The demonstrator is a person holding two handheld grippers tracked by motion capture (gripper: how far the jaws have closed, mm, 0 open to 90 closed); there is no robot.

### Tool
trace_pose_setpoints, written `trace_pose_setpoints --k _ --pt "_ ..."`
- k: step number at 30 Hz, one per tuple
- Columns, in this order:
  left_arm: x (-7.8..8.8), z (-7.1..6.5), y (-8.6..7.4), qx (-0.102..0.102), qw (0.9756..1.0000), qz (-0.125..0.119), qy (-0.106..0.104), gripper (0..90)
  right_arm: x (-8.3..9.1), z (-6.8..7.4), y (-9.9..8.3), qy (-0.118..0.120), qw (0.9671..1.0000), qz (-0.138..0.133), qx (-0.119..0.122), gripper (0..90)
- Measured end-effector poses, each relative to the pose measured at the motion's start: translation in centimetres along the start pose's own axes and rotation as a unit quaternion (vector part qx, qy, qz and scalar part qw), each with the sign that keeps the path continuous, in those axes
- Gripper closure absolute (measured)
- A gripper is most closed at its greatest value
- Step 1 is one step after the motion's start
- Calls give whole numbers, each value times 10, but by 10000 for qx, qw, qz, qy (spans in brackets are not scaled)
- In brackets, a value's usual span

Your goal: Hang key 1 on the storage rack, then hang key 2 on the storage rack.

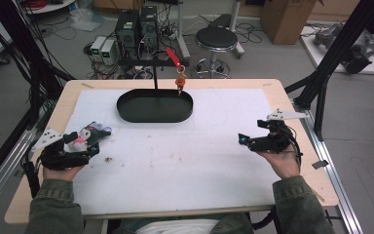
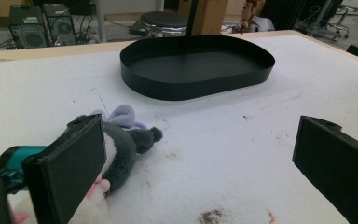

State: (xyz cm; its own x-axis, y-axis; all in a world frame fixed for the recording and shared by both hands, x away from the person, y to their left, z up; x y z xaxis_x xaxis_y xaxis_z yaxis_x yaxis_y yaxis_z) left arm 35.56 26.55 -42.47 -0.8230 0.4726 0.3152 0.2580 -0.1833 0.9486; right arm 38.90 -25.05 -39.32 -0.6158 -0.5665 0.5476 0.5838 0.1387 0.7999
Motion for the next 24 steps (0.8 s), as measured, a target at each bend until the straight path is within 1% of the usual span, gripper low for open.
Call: trace_pose_setpoints --k 1,2,3,4,5,6,7,8,10,14,17,18,22,24 --pt "0 0 0 -6 10000 -9 9 31 -2 -2 -6 -154 9996 171 137 6" --pt "0 0 0 -6 10000 -3 6 31 -1 -2 -9 -198 9995 27 231 7" --pt "-1 0 0 2 10000 14 1 31 -1 0 -10 -102 9997 -137 171 7" --pt "-1 0 0 -13 10000 18 -7 31 -1 0 -12 23 9998 -203 50 7" --pt "-1 -1 0 -3 10000 5 2 31 -1 -1 -15 33 9997 -226 -17 7" --pt "-1 -1 0 -1 10000 7 4 31 -2 -5 -21 -15 9996 -268 -61 7" --pt "0 0 0 0 10000 11 10 31 -4 -7 -25 -18 9996 -270 -80 7" --pt "0 0 0 -5 10000 16 9 31 -4 -10 -31 -20 9996 -224 -166 7" --pt "0 -1 0 0 10000 19 10 31 -5 -16 -38 -48 9995 -207 -239 6" --pt "0 -1 -1 -24 10000 52 5 31 -1 -18 -36 -38 9988 -388 -304 6" --pt "0 -1 -1 -29 10000 33 14 31 -1 -18 -35 -62 9988 -416 -247 6" --pt "0 -1 -1 -29 10000 40 9 31 -1 -17 -36 -68 9988 -416 -262 6" --pt "0 0 -1 -16 10000 40 11 31 0 -15 -33 -29 9984 -523 -211 6" --pt "0 0 -1 -16 10000 42 11 31 0 -15 -34 -18 9984 -517 -228 6"
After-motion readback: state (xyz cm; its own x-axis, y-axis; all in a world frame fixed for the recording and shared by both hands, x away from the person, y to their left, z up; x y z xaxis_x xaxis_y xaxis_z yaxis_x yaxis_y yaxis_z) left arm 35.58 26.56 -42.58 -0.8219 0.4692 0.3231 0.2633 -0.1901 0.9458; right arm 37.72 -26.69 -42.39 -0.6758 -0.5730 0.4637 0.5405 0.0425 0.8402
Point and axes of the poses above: each handheld gripper's, and its own axes: x roughly backward along the jaws, y roughly out of its top, z roughly to its left, the point moved 8 cm from there along -x, roughly forward along the jaws, and after that the axes turned 10 degrees about -x, right-handed, at the moved point
